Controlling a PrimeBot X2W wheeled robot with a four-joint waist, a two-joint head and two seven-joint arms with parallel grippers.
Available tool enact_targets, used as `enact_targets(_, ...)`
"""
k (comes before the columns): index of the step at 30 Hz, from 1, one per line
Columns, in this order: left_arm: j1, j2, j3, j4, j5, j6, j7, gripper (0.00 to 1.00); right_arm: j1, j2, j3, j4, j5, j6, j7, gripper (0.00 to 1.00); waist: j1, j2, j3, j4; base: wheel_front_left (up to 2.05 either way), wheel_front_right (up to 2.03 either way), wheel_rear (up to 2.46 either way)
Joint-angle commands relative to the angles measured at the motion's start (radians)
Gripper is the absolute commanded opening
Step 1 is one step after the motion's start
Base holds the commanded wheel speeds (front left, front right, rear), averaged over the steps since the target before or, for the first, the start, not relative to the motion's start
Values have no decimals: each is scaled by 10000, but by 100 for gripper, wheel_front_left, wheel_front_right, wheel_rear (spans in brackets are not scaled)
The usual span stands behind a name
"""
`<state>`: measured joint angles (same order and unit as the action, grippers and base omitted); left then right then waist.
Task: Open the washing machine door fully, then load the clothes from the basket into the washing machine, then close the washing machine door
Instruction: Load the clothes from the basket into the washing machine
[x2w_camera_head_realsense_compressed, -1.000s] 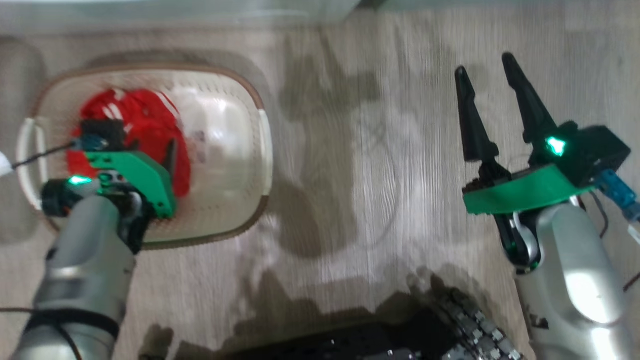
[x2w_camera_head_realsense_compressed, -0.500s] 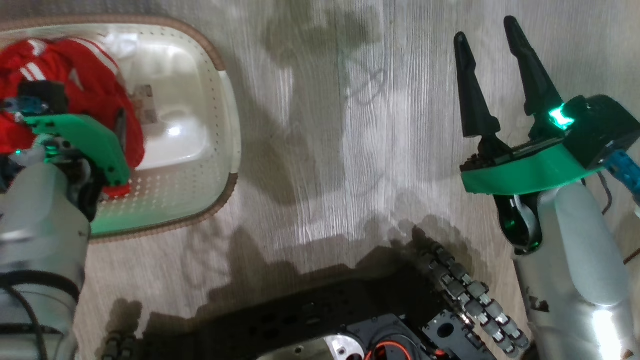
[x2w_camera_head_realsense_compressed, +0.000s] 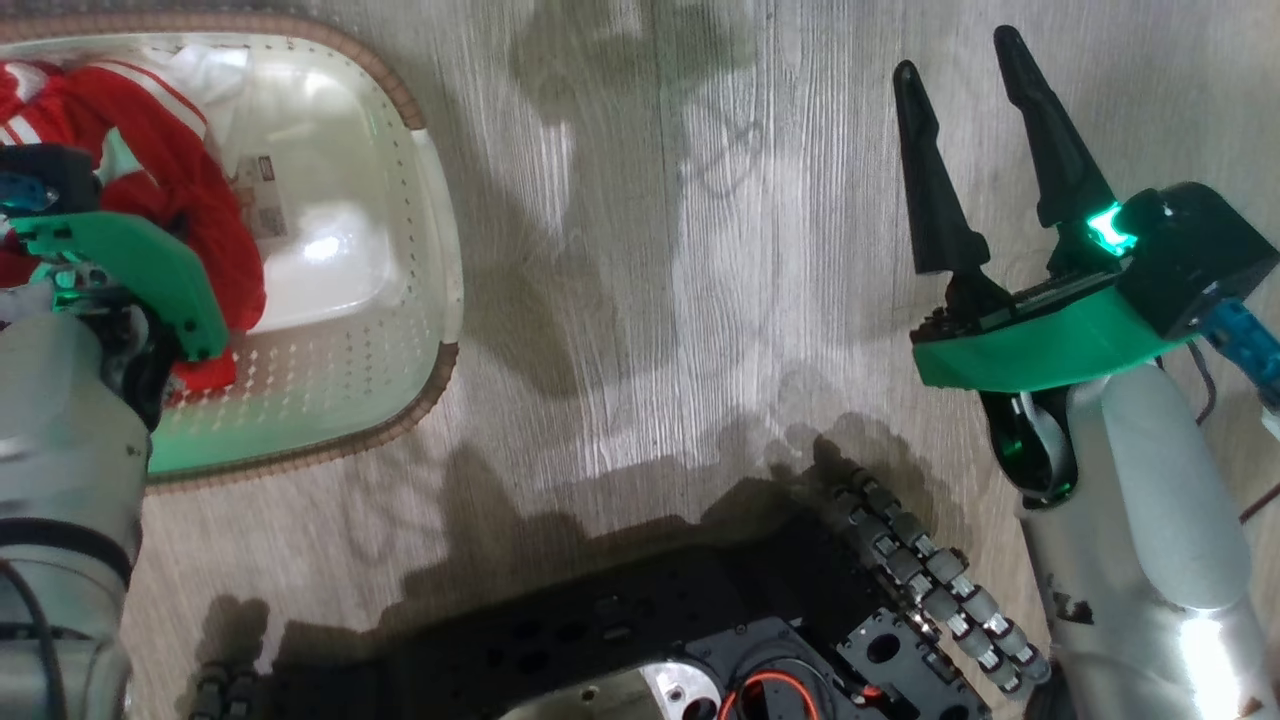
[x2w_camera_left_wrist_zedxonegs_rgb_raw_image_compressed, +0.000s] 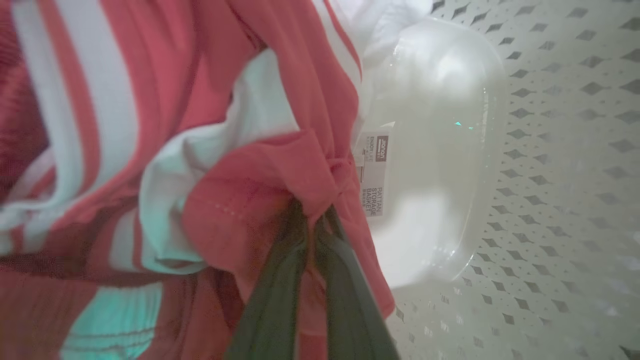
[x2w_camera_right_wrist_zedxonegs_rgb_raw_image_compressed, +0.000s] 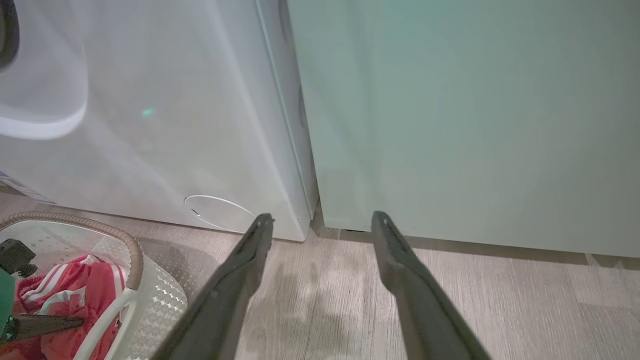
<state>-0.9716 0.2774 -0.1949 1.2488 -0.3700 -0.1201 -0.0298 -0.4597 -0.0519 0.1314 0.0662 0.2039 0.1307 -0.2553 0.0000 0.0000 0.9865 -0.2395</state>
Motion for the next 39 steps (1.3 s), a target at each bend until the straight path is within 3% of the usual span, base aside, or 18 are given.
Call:
enact_targets(1, 284, 448, 118, 9, -28, 44, -104, 0, 391, 17, 182, -233, 64, 0, -64, 100, 0, 0, -81, 20, 0, 0, 0)
enact_targets(13, 886, 71, -323, -62, 250, 446, -1708, 0, 632, 17, -83, -33, -139, 0, -64, 100, 0, 0, -1469, 599, 0, 0, 0)
enact_targets(20, 1470, -240, -268, -938, 151, 591, -2259, 0, 923, 17, -295, 164, -414, 0, -64, 100, 0, 0, -2557, 1092, 0, 0, 0)
enact_targets(39, 4629, -322, 414, -7424, 209, 1471, -2316, 0, 1967, 17, -908, 139, -703, 0, 358, 100, 0, 0, -5238, 1864, 0, 0, 0)
